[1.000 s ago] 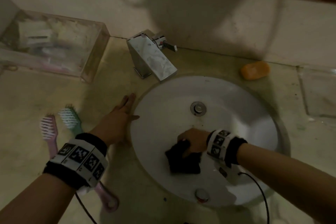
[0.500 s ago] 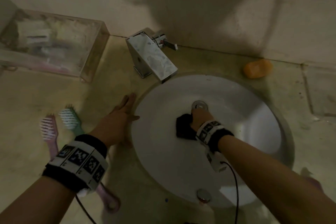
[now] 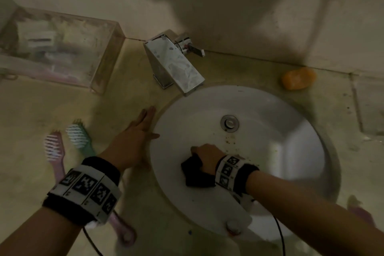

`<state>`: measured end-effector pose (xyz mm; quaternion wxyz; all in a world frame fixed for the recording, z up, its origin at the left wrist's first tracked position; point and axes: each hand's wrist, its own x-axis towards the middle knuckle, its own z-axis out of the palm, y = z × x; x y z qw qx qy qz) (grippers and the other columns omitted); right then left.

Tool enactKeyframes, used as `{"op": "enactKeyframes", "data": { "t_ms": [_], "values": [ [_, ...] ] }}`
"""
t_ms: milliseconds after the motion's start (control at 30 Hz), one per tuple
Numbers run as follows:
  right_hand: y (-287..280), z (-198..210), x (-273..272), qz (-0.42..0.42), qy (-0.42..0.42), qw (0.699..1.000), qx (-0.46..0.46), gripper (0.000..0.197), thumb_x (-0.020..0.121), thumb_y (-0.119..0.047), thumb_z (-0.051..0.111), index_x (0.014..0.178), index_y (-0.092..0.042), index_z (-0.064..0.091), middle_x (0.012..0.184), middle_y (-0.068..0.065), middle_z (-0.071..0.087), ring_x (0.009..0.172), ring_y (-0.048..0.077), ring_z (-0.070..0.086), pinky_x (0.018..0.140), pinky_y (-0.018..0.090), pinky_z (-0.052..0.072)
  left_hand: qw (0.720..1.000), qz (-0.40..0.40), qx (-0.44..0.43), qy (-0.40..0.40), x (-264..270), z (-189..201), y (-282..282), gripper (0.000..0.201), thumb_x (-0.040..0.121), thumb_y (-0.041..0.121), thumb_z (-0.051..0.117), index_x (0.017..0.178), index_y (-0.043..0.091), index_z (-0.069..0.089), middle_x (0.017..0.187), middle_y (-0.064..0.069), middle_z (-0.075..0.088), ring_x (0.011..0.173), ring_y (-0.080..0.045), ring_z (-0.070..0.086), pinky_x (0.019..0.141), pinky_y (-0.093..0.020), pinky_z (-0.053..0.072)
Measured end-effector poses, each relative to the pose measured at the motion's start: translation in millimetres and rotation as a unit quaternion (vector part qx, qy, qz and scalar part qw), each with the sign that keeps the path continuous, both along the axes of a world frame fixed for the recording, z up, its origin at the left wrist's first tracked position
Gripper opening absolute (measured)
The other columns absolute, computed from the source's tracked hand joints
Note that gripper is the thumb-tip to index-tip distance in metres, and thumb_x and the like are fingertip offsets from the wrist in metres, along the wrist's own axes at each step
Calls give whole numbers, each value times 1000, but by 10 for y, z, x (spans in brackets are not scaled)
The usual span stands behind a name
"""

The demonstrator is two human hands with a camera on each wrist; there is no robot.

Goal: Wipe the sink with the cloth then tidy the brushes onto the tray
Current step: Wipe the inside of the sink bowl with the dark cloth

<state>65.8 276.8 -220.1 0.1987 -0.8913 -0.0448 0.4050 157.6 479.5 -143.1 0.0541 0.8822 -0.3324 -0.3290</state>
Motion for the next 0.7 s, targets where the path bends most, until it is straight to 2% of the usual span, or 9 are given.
{"op": "enactKeyframes", "data": {
  "t_ms": [100,200,267,333,400,500,567,633,700],
  "values": [
    [-211,-66,213,-65,-41,995,-65,52,91,-12,53,140,-8,35,127,20,54,115,33,55,88,37,48,1000,0,-7,-12,-2,-18,12,79,66,39,83,136,20,52,141,9,-30,143,-16,-22,123,-37,13],
    [-487,-120,453,-172,-51,978,-108,57,94,-13,49,146,-7,26,134,21,51,120,34,53,96,38,46,1000,1,4,-4,4,-24,12,82,63,43,83,135,20,52,142,11,-29,147,-21,-19,123,-40,16],
    [-640,-138,541,-208,-74,968,-122,47,94,-15,50,138,-4,38,130,20,55,117,34,55,96,38,46,1000,1,16,0,6,-14,5,84,62,44,83,136,21,51,141,12,-31,148,-22,-18,123,-39,15],
    [-747,-60,543,-222,-118,962,-106,30,91,-17,54,118,-3,56,118,17,62,109,32,59,91,35,47,1000,2,17,-2,3,-3,0,83,64,43,83,137,21,50,140,12,-33,148,-22,-17,123,-38,15],
    [-877,86,456,-220,-124,966,-59,31,87,-21,63,112,-3,60,114,15,63,108,31,59,93,36,46,1000,3,11,-5,-2,0,2,82,63,43,83,136,22,51,140,11,-34,148,-22,-16,122,-36,15],
    [-1050,408,204,-161,-86,982,40,41,81,-20,72,119,-8,60,119,11,63,112,28,58,101,37,45,1000,9,7,1,-8,8,-6,85,60,43,85,136,22,52,140,12,-34,148,-22,-17,122,-36,13],
    [-1050,563,-3,-48,-2,998,38,44,80,-19,73,121,-13,59,121,8,63,114,25,58,98,32,44,1000,15,5,4,-11,16,-10,85,60,42,85,136,21,52,140,13,-33,147,-20,-18,122,-36,12],
    [-975,525,-237,88,126,988,3,44,81,-16,71,124,-15,58,125,6,61,117,24,56,96,30,43,1000,17,2,5,-8,16,-12,86,60,41,85,136,19,51,140,13,-32,144,-15,-23,122,-34,9],
    [-879,380,-448,157,211,964,-38,44,85,-11,65,128,-16,55,133,7,55,121,26,52,101,34,43,1000,13,-3,3,-1,15,-14,88,58,41,86,136,17,51,140,10,-30,136,-9,-25,123,-34,7]
  ]
}}
